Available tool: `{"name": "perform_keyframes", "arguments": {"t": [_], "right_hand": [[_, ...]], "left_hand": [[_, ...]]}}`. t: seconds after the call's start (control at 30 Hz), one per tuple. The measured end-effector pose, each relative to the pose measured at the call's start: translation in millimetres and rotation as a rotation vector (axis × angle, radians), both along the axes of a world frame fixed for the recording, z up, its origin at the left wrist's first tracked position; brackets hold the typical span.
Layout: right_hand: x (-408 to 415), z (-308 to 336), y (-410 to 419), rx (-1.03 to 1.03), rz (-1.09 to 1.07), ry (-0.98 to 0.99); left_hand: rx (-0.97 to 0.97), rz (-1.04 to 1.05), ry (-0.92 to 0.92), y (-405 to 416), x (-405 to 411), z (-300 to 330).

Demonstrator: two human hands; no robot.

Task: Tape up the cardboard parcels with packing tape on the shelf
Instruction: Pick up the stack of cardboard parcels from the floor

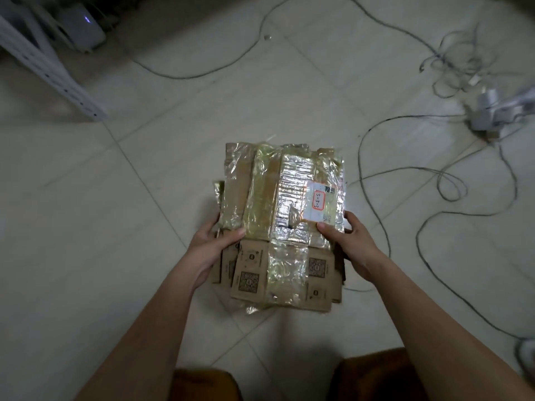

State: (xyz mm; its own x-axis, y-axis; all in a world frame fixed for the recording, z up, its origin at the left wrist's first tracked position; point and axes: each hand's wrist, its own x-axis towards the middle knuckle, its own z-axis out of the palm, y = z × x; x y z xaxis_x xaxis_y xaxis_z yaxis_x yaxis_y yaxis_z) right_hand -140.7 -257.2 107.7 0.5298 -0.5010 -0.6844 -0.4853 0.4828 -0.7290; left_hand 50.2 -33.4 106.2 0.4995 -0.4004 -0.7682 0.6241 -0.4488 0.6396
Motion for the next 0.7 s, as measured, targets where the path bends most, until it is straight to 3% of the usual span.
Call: {"name": "perform_keyframes", "arguments": {"t": [0.2,0.43,0.7], "right_hand": [[19.2,171.0,-13.5,-0.091,-0.012,-0.04],[51.4,388.8,-37.1,-0.058,0.111,-0.039],[123.0,614.9,-46.2,-0.207,0.138,-0.152]], "left_hand": [[-0.016,0.015,-0.127,-29.6,16.9,172.1],[-0.072,-0.045,-0.187,-43.3,54.8,391.2],[-0.133,-0.044,-0.339,-51.9,127.1,615.8]]}}
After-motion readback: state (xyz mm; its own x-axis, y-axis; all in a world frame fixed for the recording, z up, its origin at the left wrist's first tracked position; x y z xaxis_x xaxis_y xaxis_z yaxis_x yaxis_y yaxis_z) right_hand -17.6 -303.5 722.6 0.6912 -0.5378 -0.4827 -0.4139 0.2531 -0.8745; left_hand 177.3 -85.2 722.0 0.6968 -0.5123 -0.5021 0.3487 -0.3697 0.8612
